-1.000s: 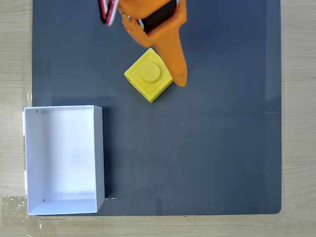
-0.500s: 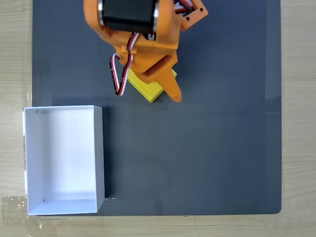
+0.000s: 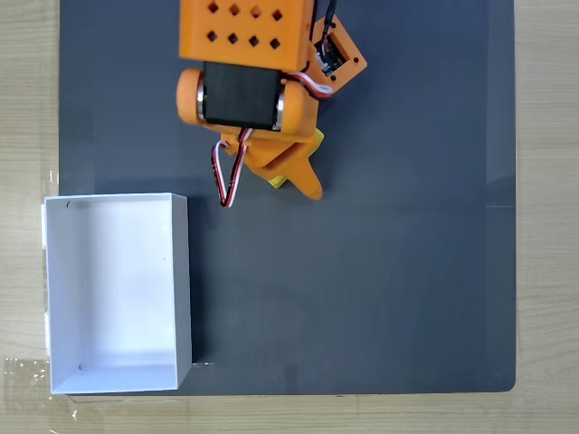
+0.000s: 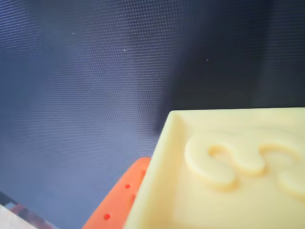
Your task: Grasp a yellow block and put it in the box
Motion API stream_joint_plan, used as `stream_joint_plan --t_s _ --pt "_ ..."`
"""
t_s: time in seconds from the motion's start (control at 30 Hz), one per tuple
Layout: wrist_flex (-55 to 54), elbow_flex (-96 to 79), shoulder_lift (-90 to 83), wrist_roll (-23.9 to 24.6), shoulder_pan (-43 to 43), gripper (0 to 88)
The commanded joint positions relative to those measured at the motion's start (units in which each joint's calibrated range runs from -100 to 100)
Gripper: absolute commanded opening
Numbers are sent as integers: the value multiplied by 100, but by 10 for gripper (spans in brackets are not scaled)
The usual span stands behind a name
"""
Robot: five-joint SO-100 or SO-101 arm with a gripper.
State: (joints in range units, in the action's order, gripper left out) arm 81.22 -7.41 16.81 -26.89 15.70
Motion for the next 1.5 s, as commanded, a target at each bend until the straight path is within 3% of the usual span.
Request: stream_joint_plan --t_s 0.0,0.13,0.33,0.63,0.93,1.17,1.47 --pt "-16 148 -29 8 -38 350" --pt "-16 184 -80 8 -46 265" --pt "2 456 -410 29 -316 267" --pt "-1150 1469 -1571 1047 -711 266" --pt "-2581 1885 -1825 2154 417 259" --pt "-3471 1985 -1359 2290 1225 258" --pt "-3471 2373 -275 2238 1477 258"
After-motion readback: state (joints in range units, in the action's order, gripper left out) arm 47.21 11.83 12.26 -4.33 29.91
